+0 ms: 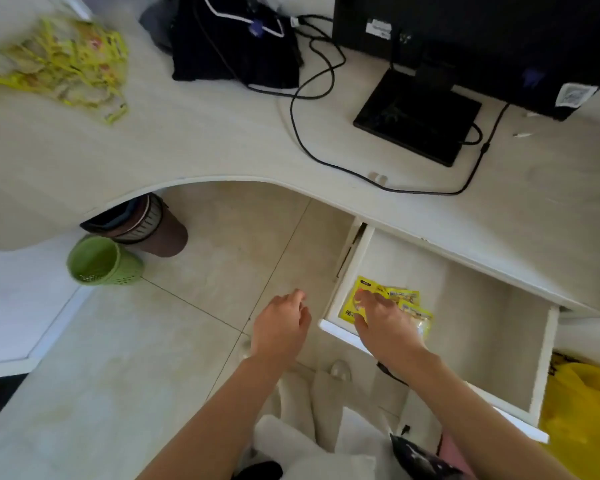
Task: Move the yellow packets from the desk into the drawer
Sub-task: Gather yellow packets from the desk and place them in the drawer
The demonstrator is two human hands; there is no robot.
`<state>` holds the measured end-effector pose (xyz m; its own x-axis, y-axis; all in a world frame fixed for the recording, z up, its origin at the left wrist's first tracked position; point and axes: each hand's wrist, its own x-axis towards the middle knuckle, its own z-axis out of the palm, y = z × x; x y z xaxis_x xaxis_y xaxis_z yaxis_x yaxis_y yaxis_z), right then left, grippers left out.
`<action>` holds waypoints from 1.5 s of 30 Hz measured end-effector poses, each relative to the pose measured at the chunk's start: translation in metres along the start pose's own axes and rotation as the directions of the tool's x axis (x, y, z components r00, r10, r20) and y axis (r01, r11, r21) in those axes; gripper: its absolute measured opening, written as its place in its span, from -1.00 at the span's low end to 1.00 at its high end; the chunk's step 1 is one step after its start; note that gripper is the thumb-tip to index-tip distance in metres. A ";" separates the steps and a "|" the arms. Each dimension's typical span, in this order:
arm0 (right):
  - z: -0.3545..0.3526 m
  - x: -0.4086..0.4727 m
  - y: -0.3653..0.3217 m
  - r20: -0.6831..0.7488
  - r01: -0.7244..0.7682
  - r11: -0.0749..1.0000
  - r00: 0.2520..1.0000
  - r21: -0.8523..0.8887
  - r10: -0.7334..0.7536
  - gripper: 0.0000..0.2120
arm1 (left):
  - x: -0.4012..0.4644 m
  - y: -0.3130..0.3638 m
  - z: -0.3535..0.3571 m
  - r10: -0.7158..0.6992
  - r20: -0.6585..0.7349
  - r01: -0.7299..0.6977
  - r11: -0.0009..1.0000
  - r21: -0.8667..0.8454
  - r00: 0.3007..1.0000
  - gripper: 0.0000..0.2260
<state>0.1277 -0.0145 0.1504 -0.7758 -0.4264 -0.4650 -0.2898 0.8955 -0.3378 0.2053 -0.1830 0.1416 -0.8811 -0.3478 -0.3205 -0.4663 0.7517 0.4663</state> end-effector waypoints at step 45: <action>-0.045 0.372 -0.558 0.172 0.620 0.742 0.785 -0.256 -0.596 -0.67 | 0.226 -0.413 -0.362 -0.419 -0.386 0.447 0.894 -0.019 0.821 -0.75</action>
<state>-0.0246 -0.6677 0.2026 -0.3396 -0.8899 -0.3046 -0.8392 0.4329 -0.3292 0.1698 -0.7748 0.1746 -0.5586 -0.8174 -0.1404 -0.8127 0.5056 0.2896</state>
